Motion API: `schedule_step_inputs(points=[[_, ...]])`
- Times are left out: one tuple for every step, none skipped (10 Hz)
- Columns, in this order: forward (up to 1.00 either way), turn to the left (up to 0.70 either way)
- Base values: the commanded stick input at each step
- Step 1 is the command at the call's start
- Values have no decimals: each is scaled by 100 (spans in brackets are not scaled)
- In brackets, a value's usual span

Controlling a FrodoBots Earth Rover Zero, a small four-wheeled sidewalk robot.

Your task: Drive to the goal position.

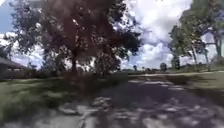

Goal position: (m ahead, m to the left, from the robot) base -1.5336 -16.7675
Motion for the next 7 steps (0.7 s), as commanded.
schedule_step_inputs(points=[[70,0],[70,0],[70,0],[70,0],[70,0],[70,0],[70,0]])
